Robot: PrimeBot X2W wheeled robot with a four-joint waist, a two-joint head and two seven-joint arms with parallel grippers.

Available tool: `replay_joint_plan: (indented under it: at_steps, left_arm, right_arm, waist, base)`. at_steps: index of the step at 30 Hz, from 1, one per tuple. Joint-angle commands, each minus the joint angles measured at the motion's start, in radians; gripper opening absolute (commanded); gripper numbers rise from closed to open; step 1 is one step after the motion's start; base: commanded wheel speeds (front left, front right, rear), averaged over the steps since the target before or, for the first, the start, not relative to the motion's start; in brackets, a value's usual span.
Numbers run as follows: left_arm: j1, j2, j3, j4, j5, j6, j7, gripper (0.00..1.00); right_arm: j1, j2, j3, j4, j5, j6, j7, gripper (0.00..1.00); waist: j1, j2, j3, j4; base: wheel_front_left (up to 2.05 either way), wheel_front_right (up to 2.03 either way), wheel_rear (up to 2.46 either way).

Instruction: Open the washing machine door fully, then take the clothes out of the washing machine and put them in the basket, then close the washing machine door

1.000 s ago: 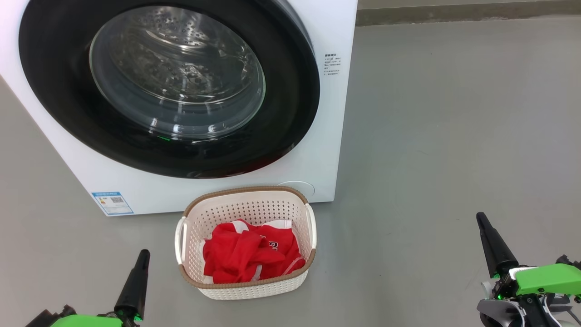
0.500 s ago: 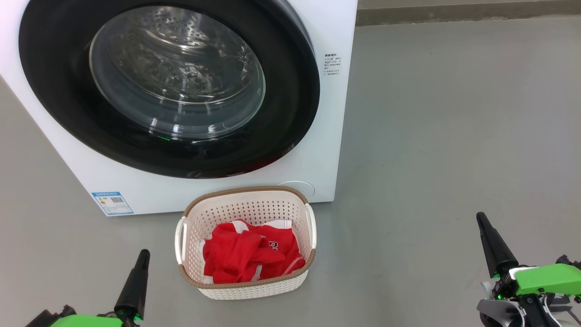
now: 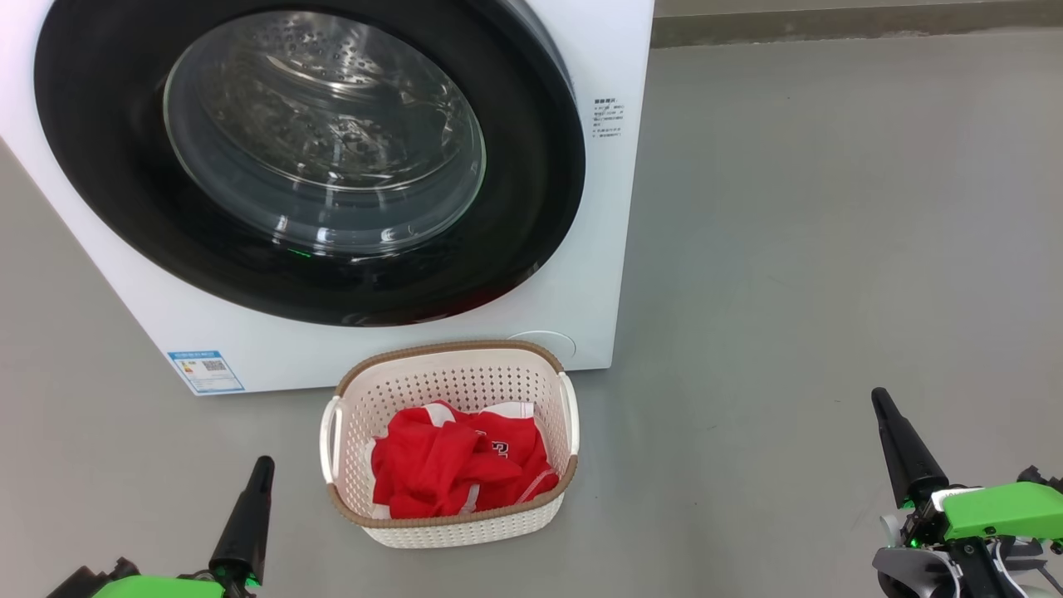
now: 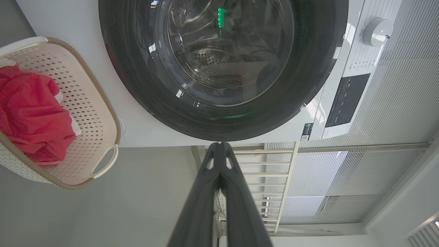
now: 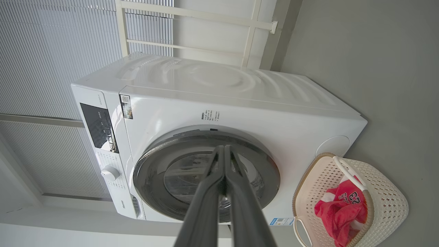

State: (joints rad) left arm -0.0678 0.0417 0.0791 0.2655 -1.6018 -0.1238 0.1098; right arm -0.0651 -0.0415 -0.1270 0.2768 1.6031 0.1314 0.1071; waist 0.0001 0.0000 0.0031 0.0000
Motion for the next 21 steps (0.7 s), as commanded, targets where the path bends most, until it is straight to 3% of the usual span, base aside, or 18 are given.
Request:
replay_joint_plan:
  at_steps: [1,21]
  left_arm:
    - [-0.04,0.009,0.035,-0.02,-0.007,-0.007,0.004,0.0]
    - [-0.04,0.009,0.035,-0.02,-0.007,-0.007,0.003,0.0]
  right_arm:
    - [-0.043,-0.009,0.013,-0.032,0.005,-0.001,0.006,0.0]
    - [-0.043,-0.009,0.013,-0.032,0.005,-0.001,0.006,0.0]
  waist:
    - [-0.0001,0.0,0.0,0.0]
    - [-0.0001,0.0,0.0,0.0]
  base:
    - [0.0,0.0,0.0]
    - [0.0,0.0,0.0]
